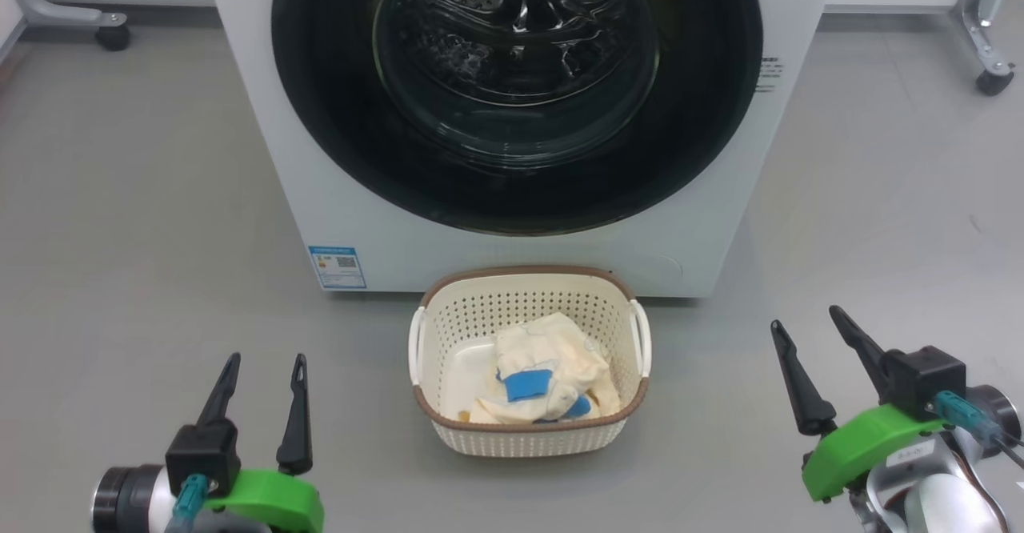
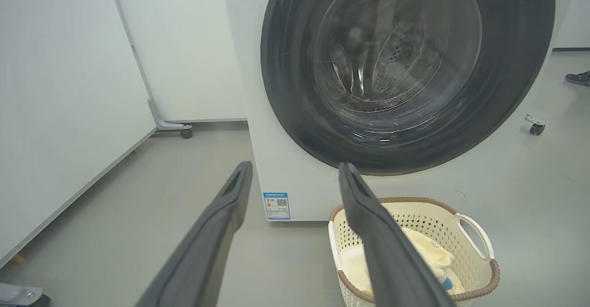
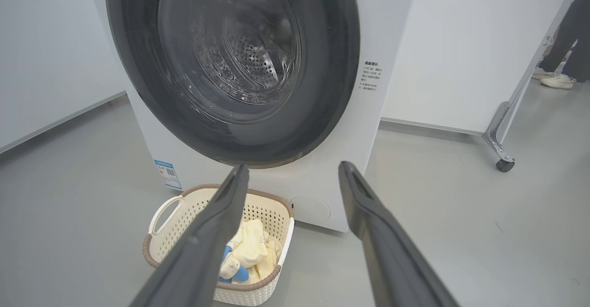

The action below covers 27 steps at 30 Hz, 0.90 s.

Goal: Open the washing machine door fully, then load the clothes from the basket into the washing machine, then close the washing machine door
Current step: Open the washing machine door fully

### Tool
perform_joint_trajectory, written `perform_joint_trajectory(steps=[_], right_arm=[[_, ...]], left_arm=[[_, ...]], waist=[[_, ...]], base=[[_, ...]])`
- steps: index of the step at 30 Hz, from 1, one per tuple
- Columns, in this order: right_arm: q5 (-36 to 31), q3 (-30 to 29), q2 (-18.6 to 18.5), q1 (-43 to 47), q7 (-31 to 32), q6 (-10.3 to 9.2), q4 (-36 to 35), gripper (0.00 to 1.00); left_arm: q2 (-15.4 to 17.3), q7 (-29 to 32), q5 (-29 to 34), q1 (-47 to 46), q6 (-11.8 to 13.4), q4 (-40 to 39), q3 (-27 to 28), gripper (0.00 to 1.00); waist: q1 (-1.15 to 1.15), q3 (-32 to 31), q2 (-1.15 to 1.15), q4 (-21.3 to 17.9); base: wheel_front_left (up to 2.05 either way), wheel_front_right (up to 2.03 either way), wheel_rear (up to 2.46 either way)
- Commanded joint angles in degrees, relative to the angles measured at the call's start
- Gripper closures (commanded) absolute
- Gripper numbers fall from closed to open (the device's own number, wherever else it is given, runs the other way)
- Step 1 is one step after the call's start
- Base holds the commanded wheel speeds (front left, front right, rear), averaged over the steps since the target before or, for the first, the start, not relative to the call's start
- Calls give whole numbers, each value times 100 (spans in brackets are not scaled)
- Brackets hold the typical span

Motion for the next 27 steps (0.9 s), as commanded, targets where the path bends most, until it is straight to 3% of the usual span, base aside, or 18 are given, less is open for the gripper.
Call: perform_joint_trajectory(steps=[1,18,27], right_arm=[[28,100,-91,-314,-56,21,-219,0],[52,42,-91,-297,-77,21,-225,0],[93,29,-91,-283,-78,21,-240,0]], left_arm=[[97,-65,-45,-321,34,-172,197,0],[153,-99,-48,-319,125,-173,93,0],[188,-116,-71,-301,123,-224,34,0]], waist=[[0,-11,0,-9],[0,-24,0,-61],[0,-29,0,-82]], base=[[123,123,-246],[121,121,-242],[63,63,-127]])
